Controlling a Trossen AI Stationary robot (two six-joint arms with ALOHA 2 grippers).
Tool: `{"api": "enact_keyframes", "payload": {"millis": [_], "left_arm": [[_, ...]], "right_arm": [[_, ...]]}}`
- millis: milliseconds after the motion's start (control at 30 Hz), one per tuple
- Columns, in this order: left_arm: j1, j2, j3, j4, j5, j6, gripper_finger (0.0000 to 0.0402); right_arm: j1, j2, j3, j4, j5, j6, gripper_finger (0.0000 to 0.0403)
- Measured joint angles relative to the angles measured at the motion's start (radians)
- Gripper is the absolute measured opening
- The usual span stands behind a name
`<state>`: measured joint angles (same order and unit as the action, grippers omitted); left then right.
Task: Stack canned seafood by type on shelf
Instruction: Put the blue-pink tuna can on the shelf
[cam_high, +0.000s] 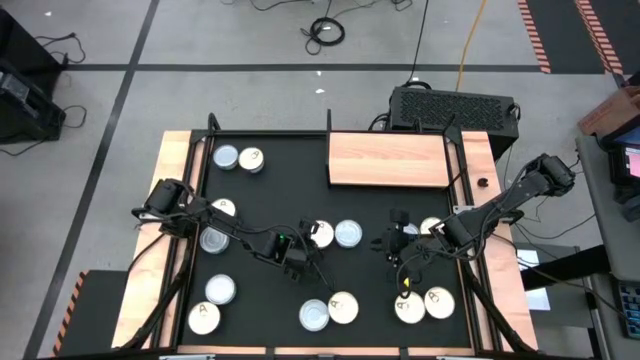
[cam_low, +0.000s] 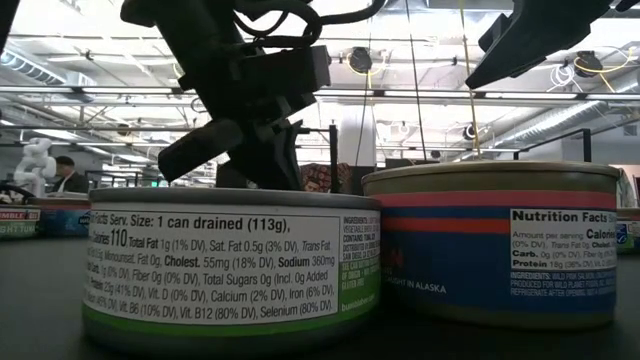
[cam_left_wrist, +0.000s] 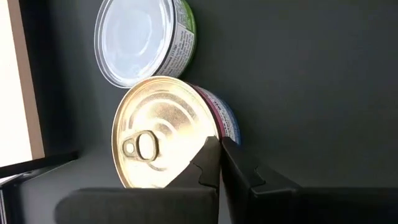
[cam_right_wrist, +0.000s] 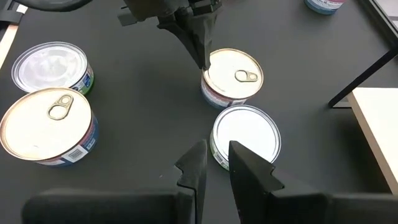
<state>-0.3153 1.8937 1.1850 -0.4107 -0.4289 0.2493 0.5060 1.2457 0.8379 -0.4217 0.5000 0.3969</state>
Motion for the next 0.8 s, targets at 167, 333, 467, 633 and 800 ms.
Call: {"api": "enact_keyframes", "payload": {"millis": [167,333,467,633,800], "left_arm": [[0.000,-0.037,-0.004,-0.023,0.018,0.000,0.0002],[0.000,-0.072,0.016,-0.014,0.017,0.008,0.0001],[0.002,-0.075,0.060,-0.016,0.009,0.063,0.0001],[0.037,-0.077,0.114,0.010,0.000,0.146,0.0000],[0.104,-0.077,0.164,0.060,-0.018,0.247,0.0000]], "right_arm": [[0.000,0.000,0.000,-0.004,0.001,0.000,0.0061],[0.000,0.000,0.000,-0.022,0.001,0.005,0.0061],[0.000,0.000,0.000,-0.034,0.001,0.010,0.0061],[0.000,0.000,0.000,-0.048,0.003,0.011,0.0061],[0.000,0.000,0.000,-0.069,0.011,0.011,0.0061]]}}
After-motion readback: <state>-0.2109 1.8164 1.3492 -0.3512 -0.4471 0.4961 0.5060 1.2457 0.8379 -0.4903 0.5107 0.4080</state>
